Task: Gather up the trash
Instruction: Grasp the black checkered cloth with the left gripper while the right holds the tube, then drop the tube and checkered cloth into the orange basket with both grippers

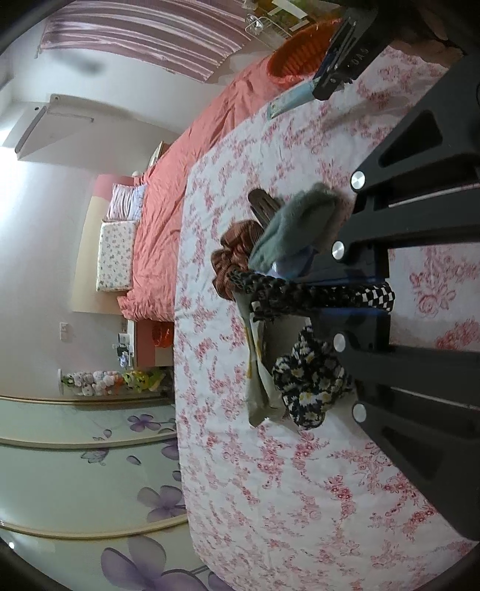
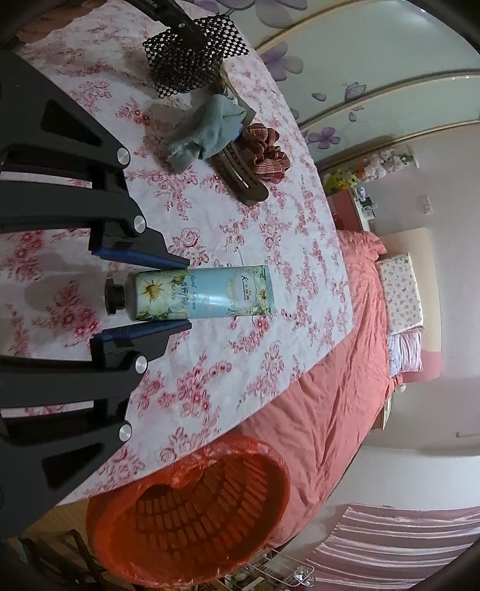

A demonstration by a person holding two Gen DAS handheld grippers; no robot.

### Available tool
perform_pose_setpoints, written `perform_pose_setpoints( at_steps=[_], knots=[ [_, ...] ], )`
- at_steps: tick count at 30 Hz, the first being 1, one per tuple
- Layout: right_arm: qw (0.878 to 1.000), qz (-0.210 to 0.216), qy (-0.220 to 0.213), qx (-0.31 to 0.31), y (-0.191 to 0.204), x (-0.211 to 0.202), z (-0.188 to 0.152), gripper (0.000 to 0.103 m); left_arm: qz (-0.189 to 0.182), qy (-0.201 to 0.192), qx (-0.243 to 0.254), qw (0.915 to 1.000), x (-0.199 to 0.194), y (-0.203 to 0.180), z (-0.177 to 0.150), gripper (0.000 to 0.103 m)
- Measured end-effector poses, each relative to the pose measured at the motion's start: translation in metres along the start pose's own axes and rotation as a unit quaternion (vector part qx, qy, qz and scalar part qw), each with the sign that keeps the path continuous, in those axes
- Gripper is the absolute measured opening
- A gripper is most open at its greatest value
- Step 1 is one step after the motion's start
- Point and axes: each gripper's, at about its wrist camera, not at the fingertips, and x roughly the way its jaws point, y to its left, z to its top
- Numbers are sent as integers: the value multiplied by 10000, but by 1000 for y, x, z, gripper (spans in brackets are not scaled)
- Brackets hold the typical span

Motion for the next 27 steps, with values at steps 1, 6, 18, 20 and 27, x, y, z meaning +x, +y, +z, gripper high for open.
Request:
perform_pose_setpoints(
  at_steps=[1, 6, 18, 20, 27],
  knots=[
    [10000, 4, -31, 20, -2, -4, 0, 28, -32, -27, 21, 10000, -4, -3, 1, 10],
    [9998, 33, -181, 102, -9, -20, 1, 28, -164, -131, 110, 9997, -17, -18, 5, 10],
    [9982, 4, -519, 317, -37, -50, 0, 28, -645, -222, 408, 9968, -35, -73, 7, 10],
    [9977, -15, -573, 373, -44, -55, -1, 28, -735, -219, 464, 9960, -37, -85, 7, 10],
    [9954, -180, -742, 584, -77, -68, -3, 28, -1120, -183, 730, 9909, -39, -136, 5, 10]
  ],
)
